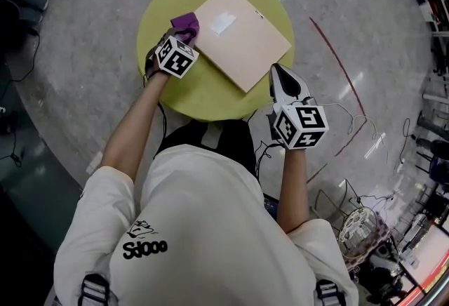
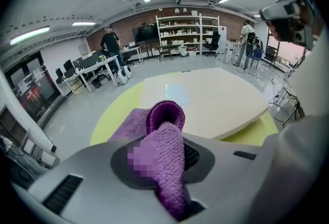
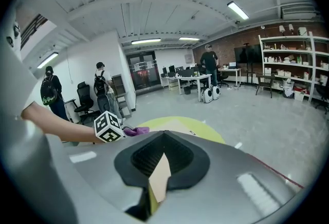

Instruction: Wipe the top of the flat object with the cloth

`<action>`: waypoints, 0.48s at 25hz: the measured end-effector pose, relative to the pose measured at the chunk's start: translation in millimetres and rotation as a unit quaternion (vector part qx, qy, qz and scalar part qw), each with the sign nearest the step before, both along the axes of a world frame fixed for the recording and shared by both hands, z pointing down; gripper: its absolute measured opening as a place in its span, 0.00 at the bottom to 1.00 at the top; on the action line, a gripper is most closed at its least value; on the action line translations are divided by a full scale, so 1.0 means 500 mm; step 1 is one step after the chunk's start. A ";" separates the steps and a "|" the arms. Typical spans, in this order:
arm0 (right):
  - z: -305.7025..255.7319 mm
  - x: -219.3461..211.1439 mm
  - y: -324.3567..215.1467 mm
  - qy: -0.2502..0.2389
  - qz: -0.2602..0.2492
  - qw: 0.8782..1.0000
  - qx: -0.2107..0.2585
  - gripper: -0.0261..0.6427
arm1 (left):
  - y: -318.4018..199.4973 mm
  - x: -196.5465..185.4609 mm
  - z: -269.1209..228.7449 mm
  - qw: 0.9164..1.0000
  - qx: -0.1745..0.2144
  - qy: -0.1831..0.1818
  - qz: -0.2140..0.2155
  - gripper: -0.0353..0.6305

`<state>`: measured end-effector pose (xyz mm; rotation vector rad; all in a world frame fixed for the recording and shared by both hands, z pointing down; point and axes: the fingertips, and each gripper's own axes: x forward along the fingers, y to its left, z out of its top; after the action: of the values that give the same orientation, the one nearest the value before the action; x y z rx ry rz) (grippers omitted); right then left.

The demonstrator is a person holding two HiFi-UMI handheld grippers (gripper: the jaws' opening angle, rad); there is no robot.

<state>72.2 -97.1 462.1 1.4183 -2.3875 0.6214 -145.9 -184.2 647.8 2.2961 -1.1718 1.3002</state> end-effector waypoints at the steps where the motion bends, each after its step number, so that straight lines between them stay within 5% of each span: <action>1: 0.000 0.005 0.005 0.000 -0.001 1.000 0.000 0.06 | 0.007 0.006 0.002 1.000 -0.001 0.000 0.001 0.15; 12: -0.025 0.107 0.059 0.004 -0.002 1.000 -0.003 0.06 | 0.136 0.142 0.007 0.999 -0.034 0.013 0.027 0.15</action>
<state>125.7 -67.7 449.4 1.4108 -2.3794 0.6210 -74.8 -116.0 651.3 2.3037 -1.0481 1.3049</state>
